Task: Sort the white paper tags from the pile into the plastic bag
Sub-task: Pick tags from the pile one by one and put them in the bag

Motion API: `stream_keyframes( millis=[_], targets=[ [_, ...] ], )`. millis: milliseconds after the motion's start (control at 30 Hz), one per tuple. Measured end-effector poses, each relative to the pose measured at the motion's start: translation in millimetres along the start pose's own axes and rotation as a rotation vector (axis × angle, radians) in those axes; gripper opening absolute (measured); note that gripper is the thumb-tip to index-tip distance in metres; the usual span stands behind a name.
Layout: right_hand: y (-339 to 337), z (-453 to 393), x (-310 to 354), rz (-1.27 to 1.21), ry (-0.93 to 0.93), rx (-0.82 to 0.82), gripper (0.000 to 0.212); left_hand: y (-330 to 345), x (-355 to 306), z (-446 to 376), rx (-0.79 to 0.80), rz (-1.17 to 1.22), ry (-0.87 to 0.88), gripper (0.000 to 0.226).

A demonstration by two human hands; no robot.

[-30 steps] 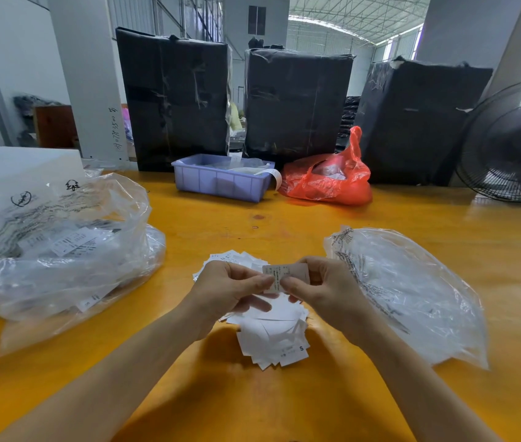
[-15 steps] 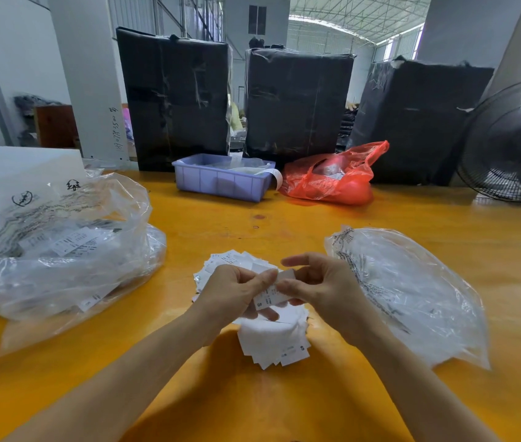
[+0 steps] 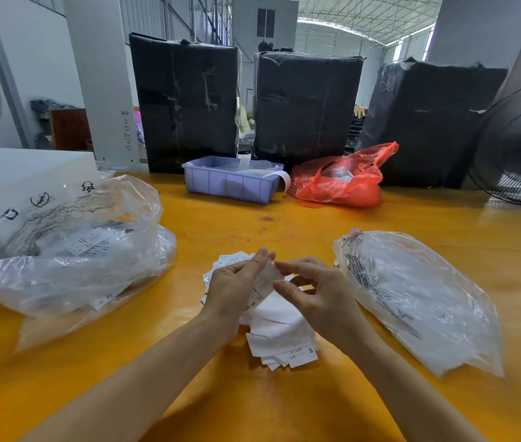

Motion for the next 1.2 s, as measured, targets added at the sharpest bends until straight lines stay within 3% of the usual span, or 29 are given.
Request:
stream_keyframes(
  millis=[133,367,500,600,767,867,1100,1200],
  targets=[
    [-2.2,-3.0,-4.0,-0.102,0.046,-0.103,0.030,1.1,-1.2,0.9,0.076,0.037,-0.048,0.029],
    [-3.1,-4.4,-5.0,-0.377,0.041,-0.083,0.007,-2.4,-4.2,-2.1,0.172,-0.049,-0.110,0.050],
    [-5.2,-5.5,-6.0,-0.444,0.071,-0.112,0.005,-14.5,-9.2,-5.5,0.173,-0.148,-0.148,0.061],
    [-7.0,-6.9,-5.7,-0.403,0.108,-0.112,0.010,-21.5,-12.4,-5.9,0.214,-0.210,-0.130,0.051],
    [-15.8,-20.2,2.1,-0.284,0.197,-0.014,0.014,-27.1,-12.9,-6.7,0.237,-0.311,-0.093,0.012],
    [-20.9,-28.7,4.6,-0.309,0.196,0.029,0.008,-31.1,-12.9,-8.5,0.179,-0.350,-0.066,0.008],
    [-9.3,-31.4,-9.7,-0.558,0.145,-0.077,0.007,-39.4,-14.6,-8.6,0.117,-0.373,-0.027,0.007],
    [-21.5,-29.4,-8.0,-0.514,0.090,-0.186,0.009,-51.3,-32.4,-10.7,-0.036,-0.486,0.128,0.008]
  ],
)
Point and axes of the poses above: each hand's wrist, its own z-axis away from the middle knuckle, its own y-axis out of the palm, x = y × z, the point moved 1 cm from there along -z, towards the middle knuckle, and after that the axes turned 15 degrees about x, right-handed, at the moved point
